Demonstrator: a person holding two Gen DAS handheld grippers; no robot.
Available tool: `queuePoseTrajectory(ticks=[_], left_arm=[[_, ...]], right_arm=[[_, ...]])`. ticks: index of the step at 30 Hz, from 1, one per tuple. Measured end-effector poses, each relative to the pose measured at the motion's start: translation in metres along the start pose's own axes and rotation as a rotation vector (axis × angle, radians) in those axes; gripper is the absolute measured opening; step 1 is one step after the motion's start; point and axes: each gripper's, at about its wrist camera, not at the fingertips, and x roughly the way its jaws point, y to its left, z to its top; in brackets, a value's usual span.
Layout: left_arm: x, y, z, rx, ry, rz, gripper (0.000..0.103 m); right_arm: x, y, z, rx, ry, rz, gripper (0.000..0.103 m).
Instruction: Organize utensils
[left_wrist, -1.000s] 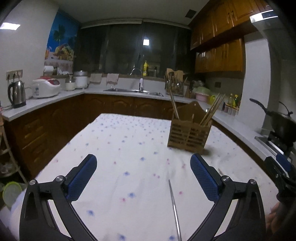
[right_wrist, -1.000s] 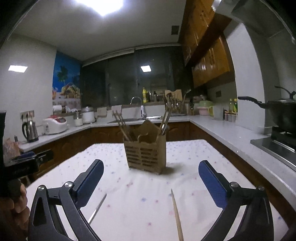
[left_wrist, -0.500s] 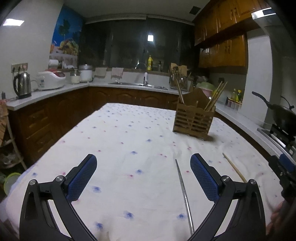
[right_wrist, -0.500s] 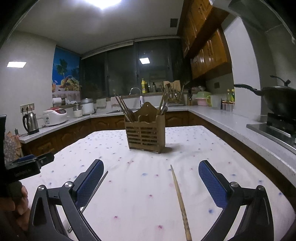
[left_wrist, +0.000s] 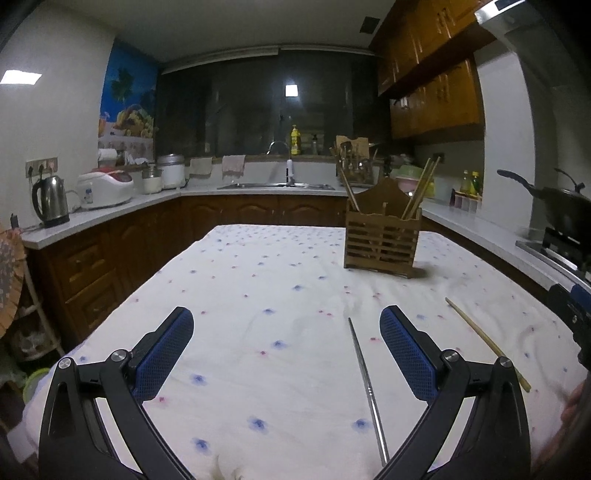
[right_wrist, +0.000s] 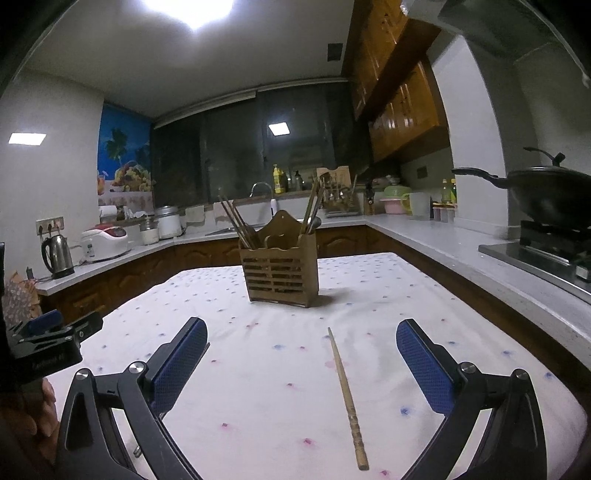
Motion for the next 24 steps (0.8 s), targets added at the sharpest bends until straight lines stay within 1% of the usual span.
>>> queuePoseTrajectory(ticks=[11, 24], left_arm=[[-0.0042, -0.0049, 0.002, 0.029, 0.002, -0.01, 0.103], [-0.0035, -0.0039, 0.0036, 0.026, 0.006, -0.014, 0.103]], right_arm=[[-0.006, -0.003, -0.0007, 0.005, -0.015, -0.006, 0.103], [-0.0052, -0.002, -0.0016, 0.006, -0.01, 0.001, 0.103]])
